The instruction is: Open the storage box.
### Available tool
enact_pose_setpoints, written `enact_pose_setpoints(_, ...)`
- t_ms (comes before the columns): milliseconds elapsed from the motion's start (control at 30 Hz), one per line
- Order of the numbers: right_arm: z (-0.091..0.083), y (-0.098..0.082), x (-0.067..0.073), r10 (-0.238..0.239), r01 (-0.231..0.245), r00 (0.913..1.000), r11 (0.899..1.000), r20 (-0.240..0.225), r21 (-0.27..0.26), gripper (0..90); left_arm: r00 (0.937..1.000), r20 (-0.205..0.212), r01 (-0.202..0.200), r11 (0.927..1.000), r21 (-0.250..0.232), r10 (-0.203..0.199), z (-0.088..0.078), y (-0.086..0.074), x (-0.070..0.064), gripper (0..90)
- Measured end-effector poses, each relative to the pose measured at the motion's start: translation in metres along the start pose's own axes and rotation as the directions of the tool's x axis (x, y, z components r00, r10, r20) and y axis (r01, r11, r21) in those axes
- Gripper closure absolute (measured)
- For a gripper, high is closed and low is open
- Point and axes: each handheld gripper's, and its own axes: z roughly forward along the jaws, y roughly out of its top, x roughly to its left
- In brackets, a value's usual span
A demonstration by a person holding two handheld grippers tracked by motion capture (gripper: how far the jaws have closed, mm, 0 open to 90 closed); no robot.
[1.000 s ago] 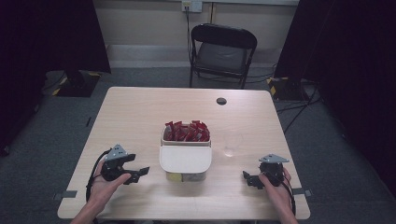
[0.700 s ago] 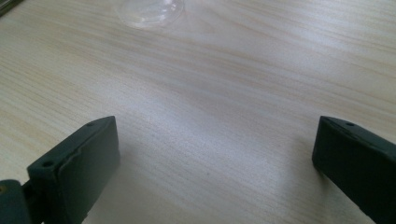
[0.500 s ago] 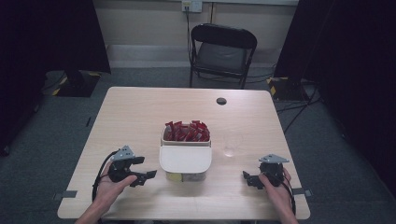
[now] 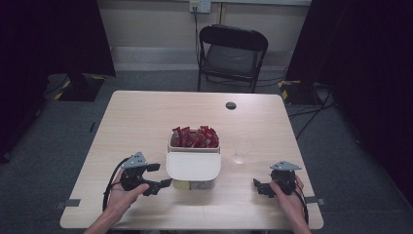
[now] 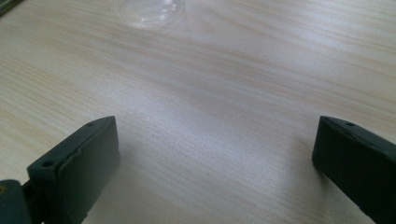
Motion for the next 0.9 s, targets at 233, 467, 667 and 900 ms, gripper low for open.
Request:
enact_pose_setpoints(233,0.0,0.0,0.0,-0.001,0.001,1.0,1.0,-0.003,0.001,0.3,0.9997,-0.001,0.023,0.9995,-0.021,-0.023,0.003,0.002,0.002,19.0)
enact_pose_setpoints(467,0.0,0.0,0.0,-0.005,0.005,1.0,1.0,-0.005,0.001,0.3,1.0,-0.009,0.001,0.9994,-0.033,-0.002,0.002,0.007,0.0,15.5)
enact_pose_setpoints(667,0.0,0.0,-0.001,-0.007,0.007,0.9999,1.0,-0.007,0.001,0.3,0.9999,-0.015,-0.007,0.9984,-0.055,0.006,0.0,0.008,-0.001,15.6)
enact_pose_setpoints(900,0.0,0.0,-0.001,-0.007,0.007,0.9999,1.0,-0.007,0.001,0.3,0.9999,-0.005,-0.009,0.9978,-0.065,0.009,-0.003,0.014,-0.002,16.3)
